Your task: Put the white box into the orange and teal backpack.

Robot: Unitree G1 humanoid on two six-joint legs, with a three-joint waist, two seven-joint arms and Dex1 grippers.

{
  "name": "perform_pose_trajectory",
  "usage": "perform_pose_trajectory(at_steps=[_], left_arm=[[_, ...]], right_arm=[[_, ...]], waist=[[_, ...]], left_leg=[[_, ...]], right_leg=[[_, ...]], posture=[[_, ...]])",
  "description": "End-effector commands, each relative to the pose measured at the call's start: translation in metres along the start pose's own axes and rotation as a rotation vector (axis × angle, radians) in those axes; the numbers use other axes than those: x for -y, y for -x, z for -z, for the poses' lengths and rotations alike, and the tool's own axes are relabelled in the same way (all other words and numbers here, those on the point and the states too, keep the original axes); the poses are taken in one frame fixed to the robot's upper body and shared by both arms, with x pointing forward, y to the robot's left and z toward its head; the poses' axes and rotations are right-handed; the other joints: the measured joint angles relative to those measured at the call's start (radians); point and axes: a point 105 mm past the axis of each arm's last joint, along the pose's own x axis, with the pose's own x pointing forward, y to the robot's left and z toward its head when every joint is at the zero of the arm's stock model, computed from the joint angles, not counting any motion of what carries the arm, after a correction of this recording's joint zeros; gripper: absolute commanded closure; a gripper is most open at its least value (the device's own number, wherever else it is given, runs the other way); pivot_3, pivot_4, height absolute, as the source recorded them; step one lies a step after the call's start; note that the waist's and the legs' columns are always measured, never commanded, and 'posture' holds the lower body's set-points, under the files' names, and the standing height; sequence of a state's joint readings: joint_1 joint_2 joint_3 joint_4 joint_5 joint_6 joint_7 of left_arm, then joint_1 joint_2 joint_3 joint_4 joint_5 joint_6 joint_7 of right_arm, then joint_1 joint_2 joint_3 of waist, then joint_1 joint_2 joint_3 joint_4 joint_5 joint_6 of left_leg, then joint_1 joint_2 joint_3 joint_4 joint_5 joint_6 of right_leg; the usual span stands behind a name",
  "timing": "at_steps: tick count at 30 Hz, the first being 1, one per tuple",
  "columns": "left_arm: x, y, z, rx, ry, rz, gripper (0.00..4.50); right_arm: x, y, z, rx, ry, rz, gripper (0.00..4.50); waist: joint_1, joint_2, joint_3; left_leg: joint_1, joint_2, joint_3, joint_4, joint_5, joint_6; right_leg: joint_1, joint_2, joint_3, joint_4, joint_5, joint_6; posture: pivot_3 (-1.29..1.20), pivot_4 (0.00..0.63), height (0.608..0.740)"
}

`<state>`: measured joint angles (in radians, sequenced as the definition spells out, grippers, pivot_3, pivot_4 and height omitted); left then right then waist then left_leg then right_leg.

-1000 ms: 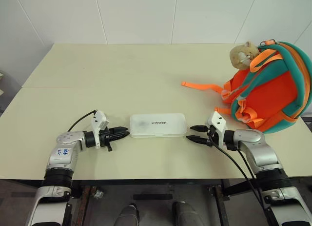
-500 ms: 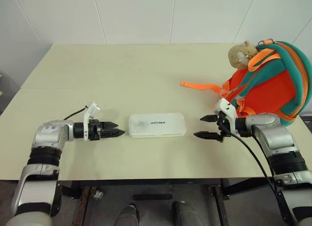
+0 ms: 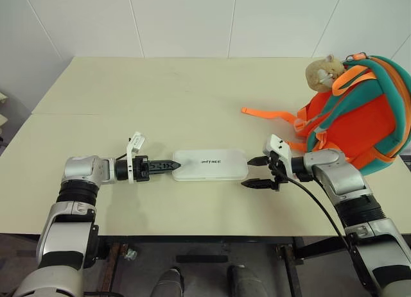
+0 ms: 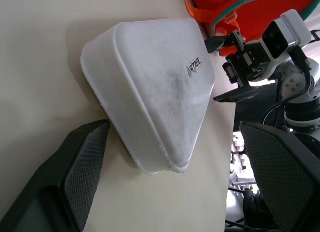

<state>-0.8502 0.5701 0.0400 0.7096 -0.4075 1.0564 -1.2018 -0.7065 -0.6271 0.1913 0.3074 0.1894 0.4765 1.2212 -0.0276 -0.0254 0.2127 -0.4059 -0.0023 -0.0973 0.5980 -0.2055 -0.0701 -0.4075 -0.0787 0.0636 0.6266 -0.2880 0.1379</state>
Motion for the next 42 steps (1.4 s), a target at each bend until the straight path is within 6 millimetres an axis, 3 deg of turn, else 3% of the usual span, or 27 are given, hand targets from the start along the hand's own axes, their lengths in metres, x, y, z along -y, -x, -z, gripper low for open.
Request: perform_pose_trajectory(at_steps=[1, 9, 16, 18, 23, 27, 32, 38, 42], left_arm=[[-0.016, -0.010, 0.012, -0.024, 0.038, -0.054, 0.03], [-0.028, -0.032, 0.013, -0.036, 0.020, -0.084, 0.03], [-0.025, -0.039, 0.004, -0.038, 0.005, -0.070, 0.03], [-0.023, -0.039, 0.002, -0.034, 0.014, -0.054, 0.03], [0.005, -0.058, -0.006, 0.003, 0.137, 0.124, 0.03], [0.018, -0.065, 0.003, -0.076, 0.180, 0.218, 0.03], [0.020, -0.065, 0.012, -0.143, 0.187, 0.230, 0.03], [0.016, -0.062, 0.016, -0.152, 0.187, 0.214, 0.03], [0.017, -0.062, 0.019, -0.158, 0.199, 0.235, 0.95]], right_arm=[[0.004, -0.002, -0.010, 0.026, 0.043, 0.001, 0.00], [0.011, -0.004, -0.001, -0.002, 0.066, 0.016, 0.00], [0.019, 0.002, 0.003, -0.014, 0.085, 0.053, 0.00], [0.020, 0.003, 0.003, -0.010, 0.091, 0.064, 0.00], [0.022, 0.004, 0.007, -0.004, 0.110, 0.092, 0.00], [0.020, 0.007, 0.008, 0.004, 0.127, 0.092, 0.00], [0.019, 0.010, 0.007, 0.026, 0.134, 0.097, 0.00], [0.014, 0.010, 0.011, 0.031, 0.153, 0.088, 0.00], [0.012, 0.011, 0.015, 0.026, 0.157, 0.086, 0.00]], waist=[[0.000, 0.000, 0.000], [0.003, 0.001, -0.001], [-0.001, 0.002, -0.001], [-0.001, 0.002, -0.001], [-0.001, 0.002, -0.001], [-0.001, 0.002, -0.001], [-0.003, 0.002, -0.001], [-0.003, 0.002, -0.001], [-0.004, 0.002, -0.001]], left_leg=[[0.000, 0.000, 0.000, 0.000, 0.000, 0.000], [0.013, -0.001, -0.002, 0.003, 0.001, 0.002], [0.018, -0.001, -0.002, 0.003, 0.001, 0.001], [0.018, -0.001, -0.002, 0.003, 0.002, 0.003], [0.016, -0.001, -0.002, 0.000, 0.004, 0.005], [0.014, -0.002, -0.002, -0.002, -0.001, 0.004], [0.002, -0.001, -0.003, -0.002, -0.003, 0.000], [0.002, -0.001, -0.002, -0.001, -0.005, 0.001], [0.002, -0.001, -0.002, -0.001, -0.005, 0.001]], right_leg=[[0.001, 0.000, 0.000, 0.000, 0.000, 0.000], [0.020, -0.001, -0.002, -0.009, 0.002, 0.001], [0.033, -0.002, -0.003, -0.025, 0.004, -0.010], [0.032, -0.002, -0.003, -0.025, 0.005, -0.009], [0.030, -0.002, -0.003, -0.025, 0.007, 0.001], [0.027, -0.002, -0.003, -0.023, 0.007, 0.007], [0.010, -0.001, -0.003, -0.009, -0.002, 0.006], [0.010, -0.002, -0.003, -0.010, -0.004, 0.006], [0.010, -0.001, -0.003, -0.009, -0.004, 0.006]], posture=[[0.00, 0.150, 0.740], [0.00, 0.150, 0.740], [0.00, 0.150, 0.740], [0.00, 0.150, 0.740], [0.00, 0.150, 0.740], [0.00, 0.150, 0.740], [0.00, 0.150, 0.740], [0.00, 0.150, 0.740], [0.00, 0.150, 0.740]])
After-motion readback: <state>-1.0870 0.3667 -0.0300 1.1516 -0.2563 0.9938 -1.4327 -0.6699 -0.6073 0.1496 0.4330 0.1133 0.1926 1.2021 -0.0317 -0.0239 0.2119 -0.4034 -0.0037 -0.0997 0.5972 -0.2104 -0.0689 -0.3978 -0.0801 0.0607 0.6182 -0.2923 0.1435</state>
